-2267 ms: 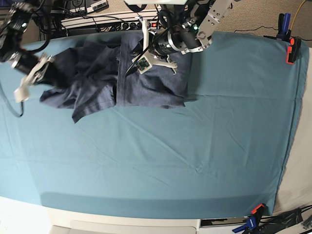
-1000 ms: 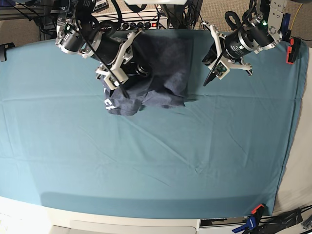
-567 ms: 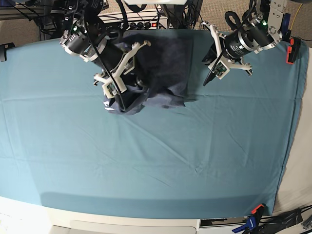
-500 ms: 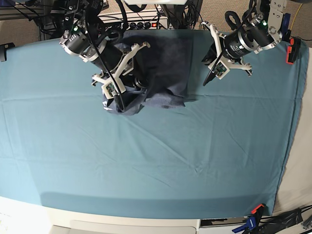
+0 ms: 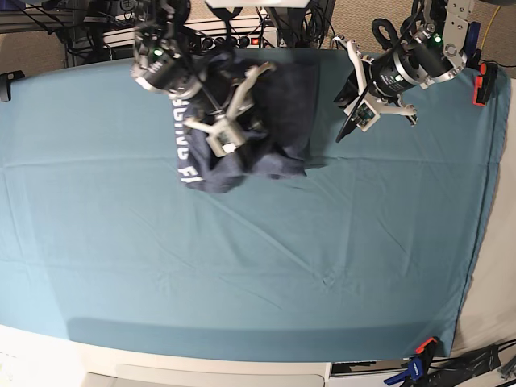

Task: Fold the T-shirt properly
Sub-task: 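Fold the lifted end over onto the shirt toward the left gripper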

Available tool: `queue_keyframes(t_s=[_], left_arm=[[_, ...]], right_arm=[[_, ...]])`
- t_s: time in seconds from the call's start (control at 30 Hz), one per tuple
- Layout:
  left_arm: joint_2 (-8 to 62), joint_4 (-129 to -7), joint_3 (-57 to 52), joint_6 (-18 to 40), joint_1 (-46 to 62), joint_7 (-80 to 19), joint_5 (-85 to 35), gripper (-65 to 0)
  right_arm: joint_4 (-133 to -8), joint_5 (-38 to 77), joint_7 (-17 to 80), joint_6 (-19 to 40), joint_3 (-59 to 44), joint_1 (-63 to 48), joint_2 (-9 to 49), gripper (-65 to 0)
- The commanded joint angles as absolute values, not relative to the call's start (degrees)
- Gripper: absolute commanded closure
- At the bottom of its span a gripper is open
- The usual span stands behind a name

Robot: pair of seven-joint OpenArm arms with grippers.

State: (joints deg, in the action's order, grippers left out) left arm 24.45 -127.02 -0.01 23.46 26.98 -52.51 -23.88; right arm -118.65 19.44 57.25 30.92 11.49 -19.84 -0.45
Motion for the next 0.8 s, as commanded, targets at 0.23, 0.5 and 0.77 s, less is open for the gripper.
queue_keyframes(t_s=[0.23,0.5,0.77], left_arm=[[24.75,-128.16,-0.19,23.64,26.96,-51.46,-24.71,0.0],[24.75,-128.16,-0.19,23.64,26.96,-51.46,-24.71,0.0],[24.75,-128.16,-0.19,23.64,26.96,-51.44,-24.71,0.0]], right_arm=[[-110.41,13.15,52.90,26.98,17.32,-13.82,-0.62,0.0],[-108.12,16.03,53.58,27.14,17.69,-13.32,-0.64,0.0],[-108.42,26.35,56.84,32.08,17.69,-13.32,-0.67,0.0]])
